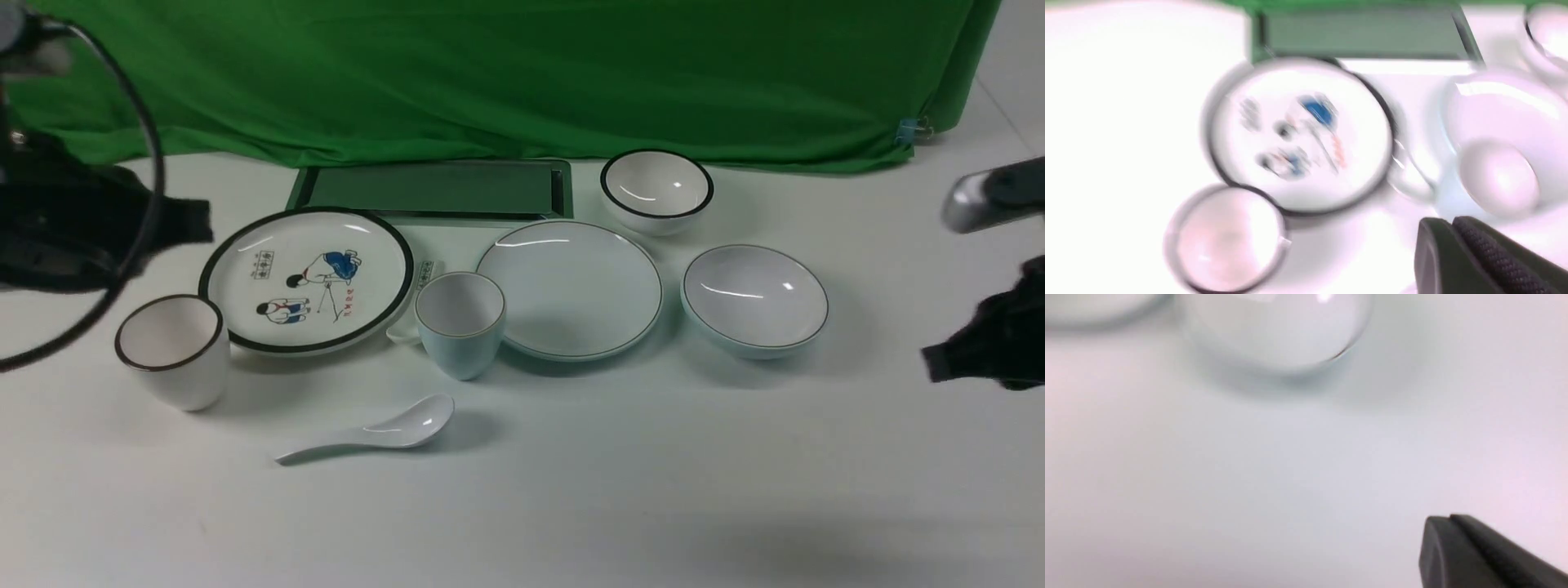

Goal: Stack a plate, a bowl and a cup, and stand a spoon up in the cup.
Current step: Use the right arm to grab a blue rice bowl, then use the right arm to put the blue rice bowl into the blue large plate in the middle

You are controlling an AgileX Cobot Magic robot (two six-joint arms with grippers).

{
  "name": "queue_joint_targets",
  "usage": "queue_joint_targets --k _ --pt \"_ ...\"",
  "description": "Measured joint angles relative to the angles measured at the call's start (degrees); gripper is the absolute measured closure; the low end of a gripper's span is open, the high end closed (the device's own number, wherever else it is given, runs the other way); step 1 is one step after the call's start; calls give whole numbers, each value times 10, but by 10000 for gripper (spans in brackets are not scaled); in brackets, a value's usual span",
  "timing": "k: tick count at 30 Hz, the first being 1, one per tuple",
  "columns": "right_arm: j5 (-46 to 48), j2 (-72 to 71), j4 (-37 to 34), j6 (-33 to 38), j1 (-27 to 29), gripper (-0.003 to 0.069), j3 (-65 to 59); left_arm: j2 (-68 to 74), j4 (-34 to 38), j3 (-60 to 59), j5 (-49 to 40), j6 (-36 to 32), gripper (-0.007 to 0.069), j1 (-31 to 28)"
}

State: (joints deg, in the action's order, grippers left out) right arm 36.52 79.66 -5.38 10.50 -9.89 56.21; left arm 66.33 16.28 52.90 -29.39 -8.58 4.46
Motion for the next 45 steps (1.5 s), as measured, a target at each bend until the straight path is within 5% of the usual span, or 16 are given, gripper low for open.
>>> queue_joint_targets --k 4,8,12,18,26,33,45 --pt "8 117 -16 4 -5 487 92 29 43 2 -14 -61 633 31" --pt "8 222 -18 -1 -5 263 196 37 46 4 -17 -83 633 70" --pt "7 303 -18 -17 -1 181 266 37 44 4 -17 -85 633 81" --pt "7 384 -16 -34 8 278 314 37 42 4 -16 -85 633 81" --pt "55 387 -33 -26 8 585 362 39 42 4 -11 -85 633 81" --pt "133 377 -91 7 -17 585 461 59 69 4 -8 -85 633 81" --pt "23 480 -120 -6 -116 585 515 112 100 4 -2 -86 631 81"
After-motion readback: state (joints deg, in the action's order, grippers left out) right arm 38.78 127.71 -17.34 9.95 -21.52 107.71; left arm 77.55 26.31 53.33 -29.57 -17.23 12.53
